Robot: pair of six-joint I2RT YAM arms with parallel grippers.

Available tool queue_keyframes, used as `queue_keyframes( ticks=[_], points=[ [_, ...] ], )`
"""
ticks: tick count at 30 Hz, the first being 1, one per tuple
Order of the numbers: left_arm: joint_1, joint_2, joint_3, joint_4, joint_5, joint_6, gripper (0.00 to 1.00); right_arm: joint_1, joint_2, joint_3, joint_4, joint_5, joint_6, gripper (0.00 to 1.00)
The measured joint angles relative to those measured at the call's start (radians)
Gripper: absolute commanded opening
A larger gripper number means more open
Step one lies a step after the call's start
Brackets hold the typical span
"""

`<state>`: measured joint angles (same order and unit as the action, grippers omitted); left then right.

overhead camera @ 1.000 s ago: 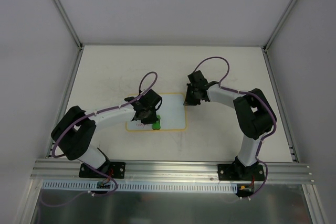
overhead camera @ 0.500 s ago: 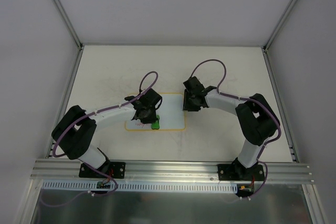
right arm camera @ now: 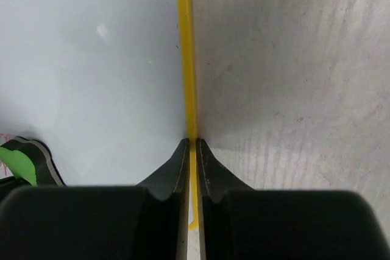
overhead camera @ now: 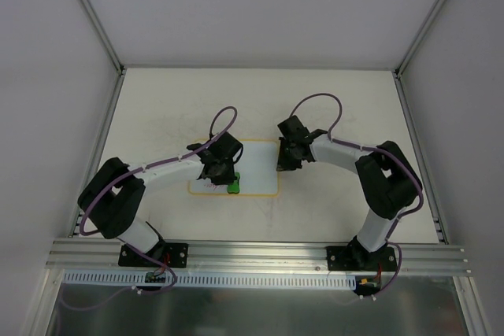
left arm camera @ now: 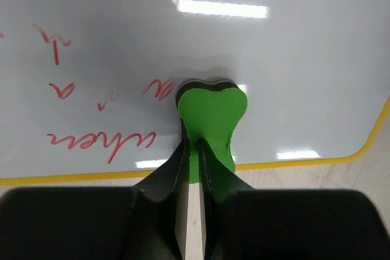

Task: Erase the whiteboard

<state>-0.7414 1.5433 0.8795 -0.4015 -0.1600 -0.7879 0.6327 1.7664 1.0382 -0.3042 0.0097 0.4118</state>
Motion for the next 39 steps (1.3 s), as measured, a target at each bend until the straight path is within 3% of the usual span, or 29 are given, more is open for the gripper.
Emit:
queue_keyframes(
  ticks=[10,21,30,39],
  points=[
    [0.114,-0.062,-0.061,0.013,0.003,0.027,0.00,-0.078,-0.064,-0.081,-0.007,-0.071,0.011,0.05],
    [0.295,-0.111,-0.102,0.003,0.021,0.075,0.00,-0.083,-0.065,-0.082,-0.010,-0.077,0.002,0.05],
    [0.294,-0.105,-0.091,-0.002,0.032,0.110,0.00,-0.083,-0.065,-0.083,-0.008,-0.078,-0.005,0.05],
    [0.153,0.080,0.103,-0.064,0.021,0.148,0.00,-0.098,-0.077,-0.084,-0.038,-0.050,-0.024,0.06]
  ],
)
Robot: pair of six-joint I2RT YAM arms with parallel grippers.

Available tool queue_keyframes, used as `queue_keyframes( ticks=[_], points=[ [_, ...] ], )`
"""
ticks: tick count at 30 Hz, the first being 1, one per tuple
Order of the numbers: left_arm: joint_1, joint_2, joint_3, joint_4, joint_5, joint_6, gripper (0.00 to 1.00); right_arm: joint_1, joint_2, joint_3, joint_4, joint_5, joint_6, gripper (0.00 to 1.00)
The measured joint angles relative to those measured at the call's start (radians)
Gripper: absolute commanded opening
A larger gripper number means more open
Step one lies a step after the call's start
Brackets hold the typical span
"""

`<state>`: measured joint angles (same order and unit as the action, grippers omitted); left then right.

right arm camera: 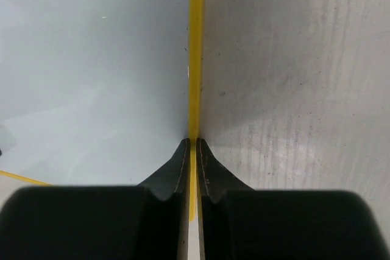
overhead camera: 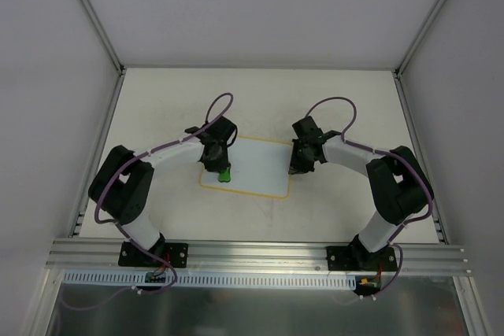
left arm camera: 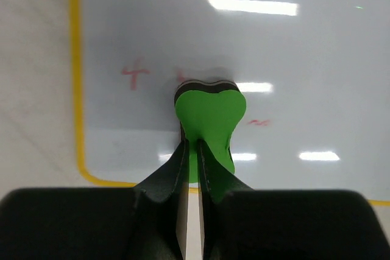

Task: Erase the whiteboard

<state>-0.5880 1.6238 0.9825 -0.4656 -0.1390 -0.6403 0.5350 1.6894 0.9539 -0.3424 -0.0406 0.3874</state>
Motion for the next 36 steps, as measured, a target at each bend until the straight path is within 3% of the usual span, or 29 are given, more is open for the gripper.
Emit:
queue_keyframes(
  ticks=[7,13,18,36],
  points=[
    [-0.151,0.182,0.206,0.000,0.019,0.002,0.00,-0.003,-0.005,0.000,-0.014,0.018,-0.007,0.06],
    [-0.169,0.216,0.248,-0.006,0.031,0.005,0.00,-0.003,-0.007,0.000,-0.018,0.026,-0.010,0.06],
    [-0.115,0.208,0.231,-0.002,0.080,0.003,0.00,-0.003,-0.007,-0.001,-0.018,0.027,-0.011,0.06],
    [0.262,0.004,-0.020,0.061,0.107,0.037,0.00,-0.003,-0.008,-0.003,-0.015,0.026,-0.011,0.07]
  ],
)
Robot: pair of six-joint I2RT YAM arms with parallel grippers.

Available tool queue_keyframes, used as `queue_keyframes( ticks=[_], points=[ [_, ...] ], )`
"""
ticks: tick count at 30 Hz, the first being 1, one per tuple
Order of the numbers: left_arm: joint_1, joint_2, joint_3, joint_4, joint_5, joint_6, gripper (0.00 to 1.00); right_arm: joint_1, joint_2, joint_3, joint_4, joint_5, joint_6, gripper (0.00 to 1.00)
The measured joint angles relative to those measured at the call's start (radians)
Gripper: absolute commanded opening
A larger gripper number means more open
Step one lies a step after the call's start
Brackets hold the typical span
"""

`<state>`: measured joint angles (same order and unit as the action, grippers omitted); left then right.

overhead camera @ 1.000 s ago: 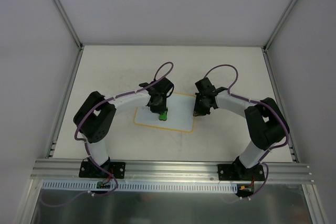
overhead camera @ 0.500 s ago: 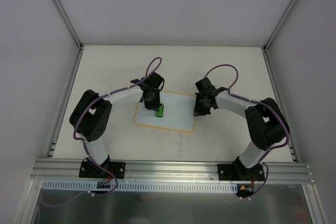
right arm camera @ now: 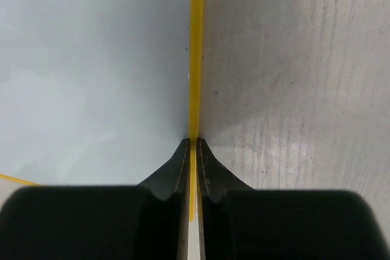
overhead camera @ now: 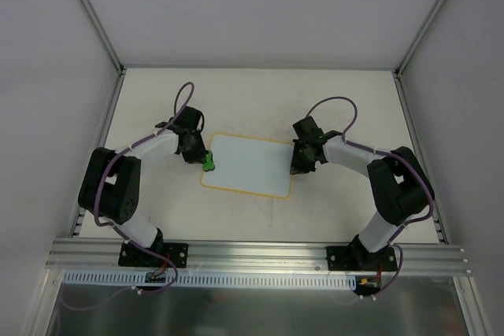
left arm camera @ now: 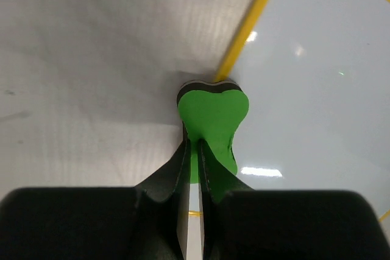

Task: Erase the whiteboard

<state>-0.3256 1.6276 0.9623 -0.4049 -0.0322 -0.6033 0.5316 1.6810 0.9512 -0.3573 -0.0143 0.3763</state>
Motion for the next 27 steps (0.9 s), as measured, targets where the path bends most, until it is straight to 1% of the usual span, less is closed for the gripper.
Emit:
queue_keyframes(
  ticks=[5,14,21,23,25,26,27],
  points=[
    [0.064,-0.049,-0.060,-0.011,-0.017,0.003,0.00,0.001,0.000,0.000,0.003,-0.002,0.000,0.07],
    [0.066,-0.135,-0.150,0.015,-0.036,-0.006,0.00,0.001,0.000,0.000,0.002,-0.002,0.000,0.07],
    [0.082,-0.209,-0.201,-0.025,-0.124,-0.042,0.00,0.001,0.000,-0.001,0.003,-0.002,0.000,0.08],
    [0.088,-0.237,-0.217,-0.047,-0.162,-0.045,0.04,0.001,-0.001,-0.003,0.005,-0.002,0.000,0.08],
    [0.092,-0.266,-0.234,-0.073,-0.190,-0.048,0.10,0.001,-0.006,-0.008,0.010,-0.002,0.000,0.09],
    [0.092,-0.276,-0.240,-0.083,-0.195,-0.047,0.18,0.001,-0.010,-0.013,0.014,-0.002,0.000,0.10],
    [0.092,-0.286,-0.245,-0.097,-0.198,-0.045,0.23,0.001,-0.016,-0.019,0.017,-0.001,0.000,0.11]
  ],
)
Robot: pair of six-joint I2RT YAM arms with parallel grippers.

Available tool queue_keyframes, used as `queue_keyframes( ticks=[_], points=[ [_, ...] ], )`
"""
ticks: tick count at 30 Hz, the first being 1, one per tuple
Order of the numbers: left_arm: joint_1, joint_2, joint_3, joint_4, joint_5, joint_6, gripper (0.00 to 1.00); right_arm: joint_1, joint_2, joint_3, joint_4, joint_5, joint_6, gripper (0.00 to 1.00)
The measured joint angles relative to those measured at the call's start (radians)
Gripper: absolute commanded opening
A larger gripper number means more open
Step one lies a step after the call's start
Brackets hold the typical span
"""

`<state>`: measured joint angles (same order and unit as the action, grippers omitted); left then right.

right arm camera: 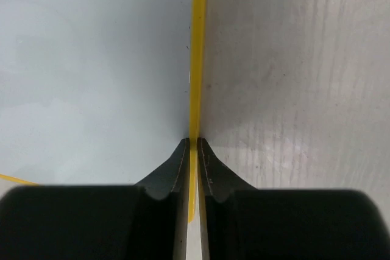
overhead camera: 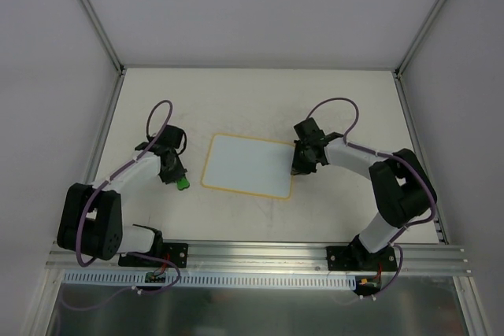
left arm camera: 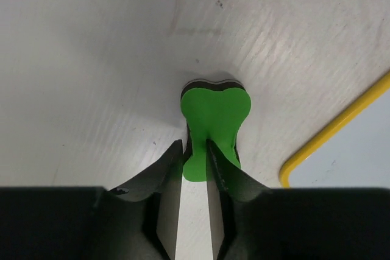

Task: Erase the whiteboard

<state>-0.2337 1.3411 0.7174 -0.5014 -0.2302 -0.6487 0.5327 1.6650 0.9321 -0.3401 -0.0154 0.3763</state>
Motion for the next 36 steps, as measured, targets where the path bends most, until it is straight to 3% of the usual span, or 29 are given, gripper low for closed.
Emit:
queue_keyframes(
  ticks=[5,6,9,10,16,21,22,29,36],
  points=[
    [0.000,-0.060,-0.005,-0.045,0.018,0.014,0.59,0.000,-0.062,-0.048,-0.038,0.033,-0.006,0.22],
    [0.000,-0.083,-0.005,-0.050,0.027,0.016,0.72,0.000,-0.081,-0.060,-0.058,0.044,-0.011,0.24],
    [0.000,-0.173,-0.002,-0.067,0.054,0.029,0.92,0.000,-0.148,-0.087,-0.142,0.084,-0.025,0.35],
    [0.000,-0.201,0.002,-0.072,0.063,0.033,0.97,0.000,-0.172,-0.091,-0.163,0.093,-0.029,0.44],
    [0.000,-0.432,0.080,-0.115,0.100,0.090,0.99,0.000,-0.438,-0.077,-0.275,0.186,-0.073,0.76],
    [0.000,-0.637,0.148,-0.147,0.099,0.150,0.99,0.000,-0.701,-0.031,-0.334,0.299,-0.140,0.88],
    [0.000,-0.680,0.154,-0.150,0.098,0.163,0.99,-0.001,-0.757,-0.020,-0.344,0.325,-0.159,0.95],
    [0.000,-0.974,0.200,-0.191,0.042,0.251,0.99,-0.001,-1.064,0.014,-0.386,0.487,-0.283,0.99],
    [0.000,-1.133,0.216,-0.195,0.003,0.308,0.99,-0.001,-1.236,0.023,-0.410,0.586,-0.394,0.99]
  ],
)
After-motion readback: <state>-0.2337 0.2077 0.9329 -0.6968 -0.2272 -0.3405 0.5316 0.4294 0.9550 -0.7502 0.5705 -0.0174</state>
